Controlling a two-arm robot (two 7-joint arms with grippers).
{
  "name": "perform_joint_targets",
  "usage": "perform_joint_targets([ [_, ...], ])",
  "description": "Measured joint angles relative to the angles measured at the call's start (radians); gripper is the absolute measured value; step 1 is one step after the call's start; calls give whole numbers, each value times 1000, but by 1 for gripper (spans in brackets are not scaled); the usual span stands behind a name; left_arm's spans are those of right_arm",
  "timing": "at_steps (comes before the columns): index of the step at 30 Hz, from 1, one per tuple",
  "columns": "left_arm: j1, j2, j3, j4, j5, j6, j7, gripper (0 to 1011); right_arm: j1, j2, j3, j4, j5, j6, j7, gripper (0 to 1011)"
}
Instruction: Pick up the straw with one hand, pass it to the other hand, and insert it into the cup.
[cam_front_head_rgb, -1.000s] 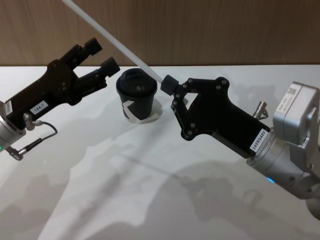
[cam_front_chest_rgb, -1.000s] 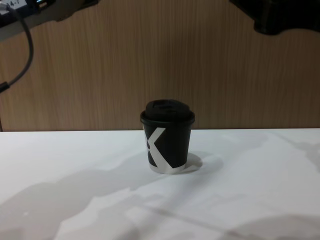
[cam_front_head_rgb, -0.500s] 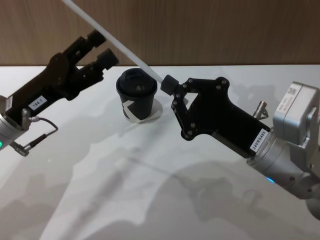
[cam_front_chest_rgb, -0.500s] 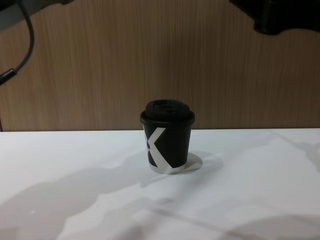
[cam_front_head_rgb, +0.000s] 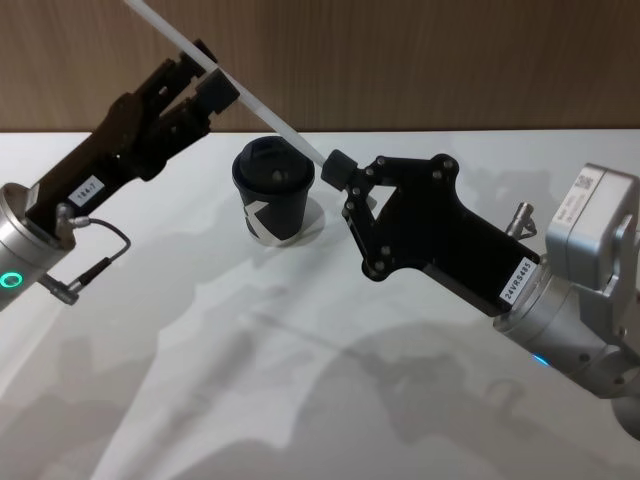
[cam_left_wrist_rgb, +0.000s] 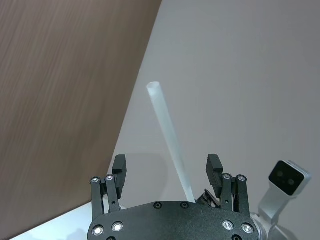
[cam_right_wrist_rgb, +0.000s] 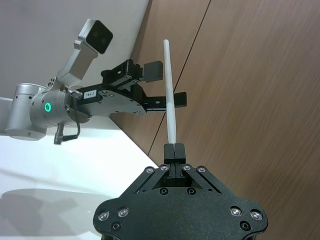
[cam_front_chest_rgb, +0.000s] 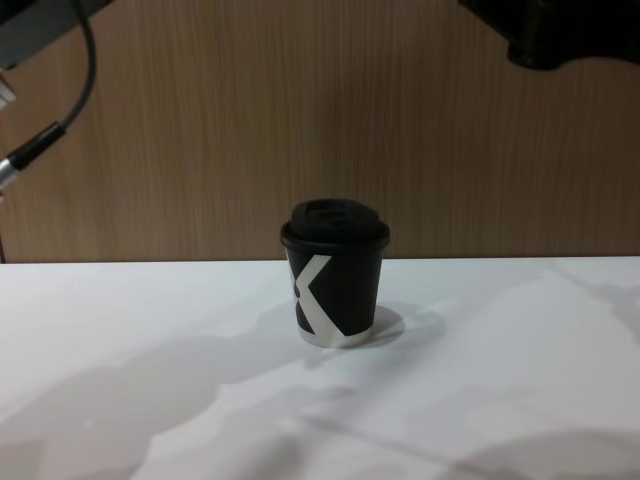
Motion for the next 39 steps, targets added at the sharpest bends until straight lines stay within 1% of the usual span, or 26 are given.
perform_joint_targets([
  [8, -10, -21, 19, 14, -16, 2, 16, 1003, 0, 0, 0, 0, 0, 0, 0, 1],
  [18, -18, -36, 36, 26, -30, 2, 24, 1003, 0, 0, 0, 0, 0, 0, 0, 1],
  [21, -19, -39, 39, 28, -33, 1, 25, 981, 0, 0, 0, 0, 0, 0, 0, 1],
  [24, -20, -42, 41, 30, -35, 1, 26, 926, 0, 0, 0, 0, 0, 0, 0, 1],
  [25, -20, -42, 42, 30, -35, 1, 27, 890, 0, 0, 0, 0, 0, 0, 0, 2],
  [26, -20, -42, 42, 30, -35, 1, 27, 890, 0, 0, 0, 0, 0, 0, 0, 1],
  [27, -21, -43, 43, 31, -36, 1, 27, 840, 0, 0, 0, 0, 0, 0, 0, 2],
  [28, -21, -44, 44, 31, -36, 1, 27, 823, 0, 0, 0, 0, 0, 0, 0, 2],
  [31, -22, -45, 45, 32, -38, 0, 28, 706, 0, 0, 0, 0, 0, 0, 0, 1],
  [33, -22, -46, 46, 33, -38, 0, 28, 673, 0, 0, 0, 0, 0, 0, 0, 1],
  [34, -22, -46, 46, 33, -39, 0, 28, 616, 0, 0, 0, 0, 0, 0, 0, 1],
  [36, -23, -46, 47, 33, -39, 0, 28, 570, 0, 0, 0, 0, 0, 0, 0, 1],
  [38, -23, -47, 48, 34, -40, 0, 28, 472, 0, 0, 0, 0, 0, 0, 0, 1],
  [39, -23, -47, 48, 34, -40, 0, 28, 472, 0, 0, 0, 0, 0, 0, 0, 1],
])
